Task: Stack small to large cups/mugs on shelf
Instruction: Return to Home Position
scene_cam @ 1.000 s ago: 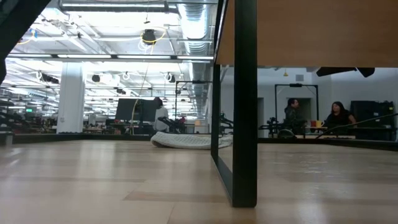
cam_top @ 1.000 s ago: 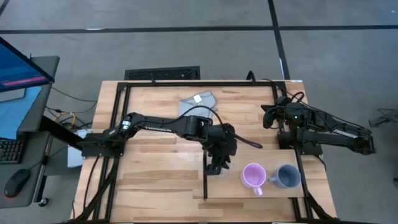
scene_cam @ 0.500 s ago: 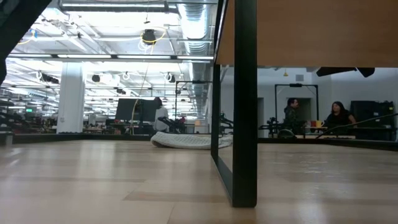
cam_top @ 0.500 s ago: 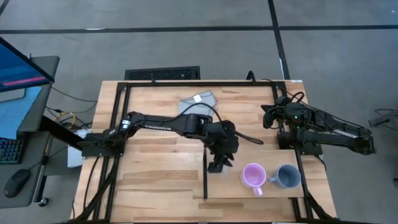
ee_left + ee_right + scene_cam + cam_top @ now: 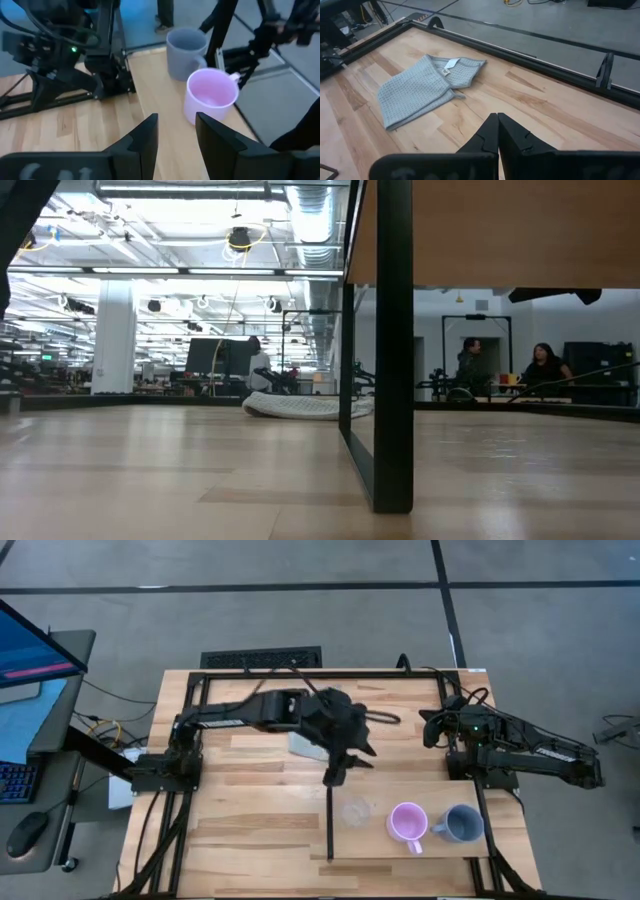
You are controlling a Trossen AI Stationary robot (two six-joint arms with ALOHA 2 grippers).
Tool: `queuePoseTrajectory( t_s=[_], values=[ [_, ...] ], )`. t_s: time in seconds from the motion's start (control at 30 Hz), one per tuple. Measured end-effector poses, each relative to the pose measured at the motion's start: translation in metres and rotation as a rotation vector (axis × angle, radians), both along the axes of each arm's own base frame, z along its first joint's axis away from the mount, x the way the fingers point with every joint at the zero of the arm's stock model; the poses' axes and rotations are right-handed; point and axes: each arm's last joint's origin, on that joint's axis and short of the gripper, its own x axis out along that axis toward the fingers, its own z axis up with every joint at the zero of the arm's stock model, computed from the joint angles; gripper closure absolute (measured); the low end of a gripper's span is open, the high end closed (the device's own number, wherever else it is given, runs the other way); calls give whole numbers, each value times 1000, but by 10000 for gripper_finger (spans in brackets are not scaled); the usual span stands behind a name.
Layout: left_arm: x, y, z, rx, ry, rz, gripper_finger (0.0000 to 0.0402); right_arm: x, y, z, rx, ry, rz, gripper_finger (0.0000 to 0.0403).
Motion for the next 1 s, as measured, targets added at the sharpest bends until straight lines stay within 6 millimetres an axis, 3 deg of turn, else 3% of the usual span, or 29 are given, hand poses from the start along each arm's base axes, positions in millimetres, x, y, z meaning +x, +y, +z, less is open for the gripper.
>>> queuePoseTrajectory(
  t_s=[0.27,0.47,0.67,0.83,1.0],
  values=[
    [-22,12,26,36,-65,53,281,0,0,0,-4,3,3,379],
    [-58,40,55,81,-95,218,285,0,0,0,-4,3,2,379],
    [-103,57,86,104,-148,296,285,0,0,0,-5,3,3,379],
    [-128,67,92,145,-108,398,285,0,0,0,-5,3,3,379],
    [-143,73,84,146,-76,422,285,0,0,1,-8,-4,1,379]
  ],
)
